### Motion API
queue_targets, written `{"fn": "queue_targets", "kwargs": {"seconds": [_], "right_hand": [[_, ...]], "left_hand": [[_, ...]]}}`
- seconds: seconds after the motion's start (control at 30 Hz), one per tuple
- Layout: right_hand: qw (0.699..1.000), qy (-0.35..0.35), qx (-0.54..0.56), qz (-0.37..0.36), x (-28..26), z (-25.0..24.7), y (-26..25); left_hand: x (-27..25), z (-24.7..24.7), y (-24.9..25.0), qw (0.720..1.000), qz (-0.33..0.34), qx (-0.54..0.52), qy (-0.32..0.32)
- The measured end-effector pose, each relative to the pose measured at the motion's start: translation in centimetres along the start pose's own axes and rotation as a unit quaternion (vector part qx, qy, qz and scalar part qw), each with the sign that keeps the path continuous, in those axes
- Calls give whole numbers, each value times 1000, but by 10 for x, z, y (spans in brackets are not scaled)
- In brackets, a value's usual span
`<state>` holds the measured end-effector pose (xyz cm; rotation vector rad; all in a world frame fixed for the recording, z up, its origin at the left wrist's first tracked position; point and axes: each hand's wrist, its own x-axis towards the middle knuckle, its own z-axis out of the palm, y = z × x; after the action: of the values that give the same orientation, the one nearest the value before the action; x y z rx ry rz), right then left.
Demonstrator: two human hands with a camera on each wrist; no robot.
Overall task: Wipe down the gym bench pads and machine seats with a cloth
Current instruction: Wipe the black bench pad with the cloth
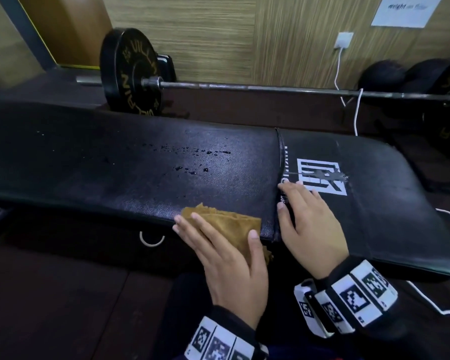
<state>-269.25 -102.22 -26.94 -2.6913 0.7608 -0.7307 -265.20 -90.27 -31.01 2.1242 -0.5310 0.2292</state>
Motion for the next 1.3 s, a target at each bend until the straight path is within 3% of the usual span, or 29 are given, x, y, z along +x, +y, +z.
{"fn": "queue_targets", "kwargs": {"seconds": [0.27, 0.5, 0.63, 0.77, 0.97, 1.1, 1.2, 1.3], "right_hand": [[1000, 10, -8, -6, -2, 2, 1], [1000, 5, 0, 17, -1, 2, -2], [998, -6, -8, 56, 6, 4, -14], [997, -19, -27, 66, 13, 11, -36], [998, -43, -24, 47, 21, 26, -61], [995, -65, -66, 46, 21, 31, -63], [994, -62, -76, 46, 21, 33, -64], [996, -45, -65, 41, 20, 34, -64]], "left_hand": [[8, 11, -1, 994, -42, -80, 65], [77, -25, -55, 963, -166, -106, 182], [66, -18, -42, 962, -183, -130, 156], [48, -11, -34, 977, -130, -120, 122], [110, -66, -87, 984, -124, 1, 131], [164, -106, -117, 983, -82, 159, 51], [194, -103, -110, 966, -19, 244, -87], [203, -84, -86, 928, 63, 296, -217]]}}
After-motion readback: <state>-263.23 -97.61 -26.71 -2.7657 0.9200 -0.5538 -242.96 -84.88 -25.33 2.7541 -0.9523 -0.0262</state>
